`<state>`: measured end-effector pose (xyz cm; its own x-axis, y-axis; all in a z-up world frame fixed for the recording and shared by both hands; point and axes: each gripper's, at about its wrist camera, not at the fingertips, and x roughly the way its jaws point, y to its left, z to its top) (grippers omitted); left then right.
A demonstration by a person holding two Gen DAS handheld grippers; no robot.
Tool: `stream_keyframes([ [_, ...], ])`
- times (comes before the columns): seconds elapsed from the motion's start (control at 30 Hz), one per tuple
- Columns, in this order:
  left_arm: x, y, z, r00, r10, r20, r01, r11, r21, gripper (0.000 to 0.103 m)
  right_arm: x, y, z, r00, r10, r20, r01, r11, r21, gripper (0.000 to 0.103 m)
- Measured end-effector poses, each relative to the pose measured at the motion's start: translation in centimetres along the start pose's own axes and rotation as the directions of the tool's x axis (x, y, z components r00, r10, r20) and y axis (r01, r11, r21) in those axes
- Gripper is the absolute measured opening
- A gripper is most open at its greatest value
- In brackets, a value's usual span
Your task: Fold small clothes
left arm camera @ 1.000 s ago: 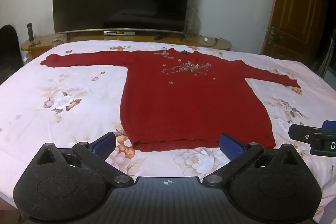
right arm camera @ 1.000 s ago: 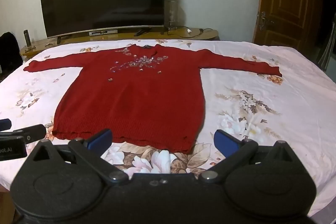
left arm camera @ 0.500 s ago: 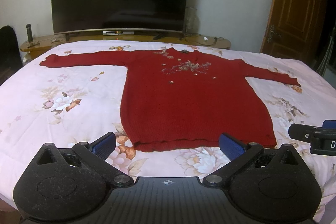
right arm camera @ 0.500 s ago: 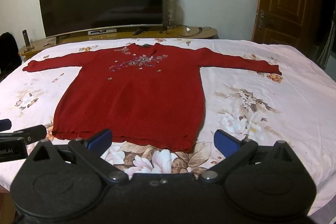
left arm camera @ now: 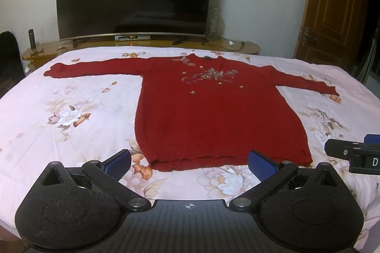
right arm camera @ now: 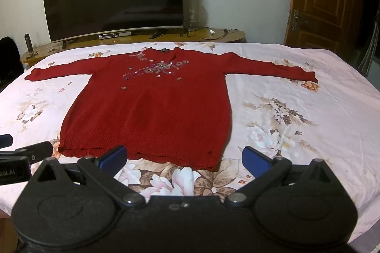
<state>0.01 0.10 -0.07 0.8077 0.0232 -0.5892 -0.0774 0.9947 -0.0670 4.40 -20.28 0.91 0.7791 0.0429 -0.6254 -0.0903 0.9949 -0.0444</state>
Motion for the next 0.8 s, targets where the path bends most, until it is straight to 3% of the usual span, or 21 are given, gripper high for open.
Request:
stream_keyframes([
  [0.8,-0.07,-0.33,-0.12,1.0,-0.001,0.003,0.001,1.0,0.004,0.103,-0.04,-0.04,0.06,1.0,0.001,-0.002,-0.001,1.0,0.002,0.102],
])
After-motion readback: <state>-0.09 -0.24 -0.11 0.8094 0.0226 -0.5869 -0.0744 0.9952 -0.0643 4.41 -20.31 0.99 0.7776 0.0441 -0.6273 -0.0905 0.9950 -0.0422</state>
